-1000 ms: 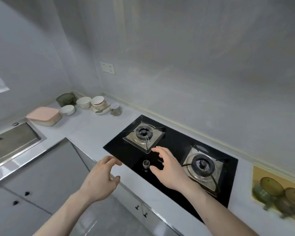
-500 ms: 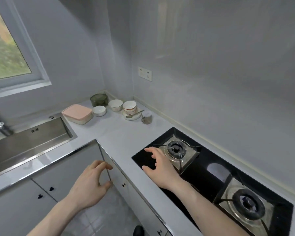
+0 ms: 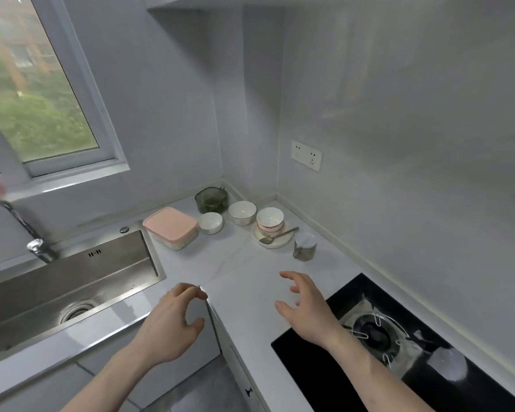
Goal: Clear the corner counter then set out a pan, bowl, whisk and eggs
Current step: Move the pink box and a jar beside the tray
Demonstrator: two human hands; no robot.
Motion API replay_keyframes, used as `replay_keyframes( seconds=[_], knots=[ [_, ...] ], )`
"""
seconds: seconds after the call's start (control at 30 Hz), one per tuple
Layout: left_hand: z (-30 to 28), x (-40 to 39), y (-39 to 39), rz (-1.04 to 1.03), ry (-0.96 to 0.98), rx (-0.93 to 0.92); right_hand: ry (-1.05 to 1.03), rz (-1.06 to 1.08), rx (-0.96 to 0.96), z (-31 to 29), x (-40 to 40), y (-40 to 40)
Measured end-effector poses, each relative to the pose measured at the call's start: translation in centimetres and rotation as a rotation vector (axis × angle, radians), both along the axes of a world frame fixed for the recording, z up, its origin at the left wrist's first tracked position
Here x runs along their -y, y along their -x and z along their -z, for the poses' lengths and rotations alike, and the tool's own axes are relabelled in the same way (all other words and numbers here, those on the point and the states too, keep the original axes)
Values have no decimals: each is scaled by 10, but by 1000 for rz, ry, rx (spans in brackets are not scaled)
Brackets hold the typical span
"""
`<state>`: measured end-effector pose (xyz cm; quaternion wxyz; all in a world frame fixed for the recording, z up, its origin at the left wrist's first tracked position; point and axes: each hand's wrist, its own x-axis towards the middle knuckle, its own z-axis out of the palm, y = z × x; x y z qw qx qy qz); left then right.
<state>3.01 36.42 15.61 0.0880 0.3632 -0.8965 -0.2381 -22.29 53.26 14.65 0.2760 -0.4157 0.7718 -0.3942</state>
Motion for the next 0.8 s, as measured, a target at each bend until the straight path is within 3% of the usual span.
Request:
replay_keyframes(
  seconds=[0.4,0.8],
  knots=[
    [35,133,68,9,-94,96,-51,86,89,21,85,42],
    [57,330,121,84,-126,188,-126,322,137,70,200,55]
  ],
)
